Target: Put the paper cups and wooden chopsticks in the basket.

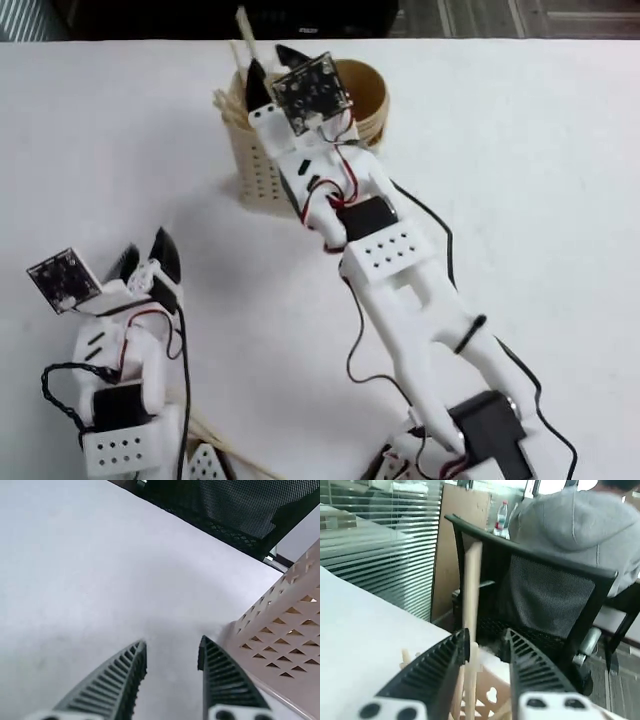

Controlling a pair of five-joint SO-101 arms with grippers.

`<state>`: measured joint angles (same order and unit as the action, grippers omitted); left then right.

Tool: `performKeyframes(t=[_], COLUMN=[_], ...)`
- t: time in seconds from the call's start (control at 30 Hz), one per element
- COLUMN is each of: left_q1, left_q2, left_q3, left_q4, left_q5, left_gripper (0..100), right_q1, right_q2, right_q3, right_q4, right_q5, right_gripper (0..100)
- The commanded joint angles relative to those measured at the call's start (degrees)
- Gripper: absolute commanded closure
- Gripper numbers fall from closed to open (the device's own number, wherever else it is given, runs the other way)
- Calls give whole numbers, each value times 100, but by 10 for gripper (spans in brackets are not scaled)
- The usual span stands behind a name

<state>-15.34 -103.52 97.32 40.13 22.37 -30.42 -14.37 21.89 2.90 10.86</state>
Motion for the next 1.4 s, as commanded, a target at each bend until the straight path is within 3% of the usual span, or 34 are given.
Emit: performKeyframes(t=[0.0, 0.27, 0.5, 0.73, 0.87, 1.07, 1.37], left_q1=[-57, -57, -242, -1059, -1657, -2123, -2123], left_q2=[-84, -84, -84, -84, -84, -84, -84], left_q3=[-53, -62, -176, -334, -325, -316, -316], left_q4=[9, 0, 0, -132, -413, -527, -527], left_q5=[44, 44, 79, 246, 844, 941, 941], left_gripper=[823, 823, 823, 826, 823, 823, 823], right_q1=[84, 31, 13, -980, -1771, -2870, -3908], right_q2=[-778, -2369, -2677, -2668, -2668, -2677, -2677], right_q3=[-211, -211, -202, -35, 853, 2409, 3077], right_q4=[558, 2615, 4453, 6255, 6404, 6369, 6378], right_q5=[-211, -229, -202, -237, -237, -281, -1714], right_gripper=[866, 865, 865, 865, 865, 865, 865])
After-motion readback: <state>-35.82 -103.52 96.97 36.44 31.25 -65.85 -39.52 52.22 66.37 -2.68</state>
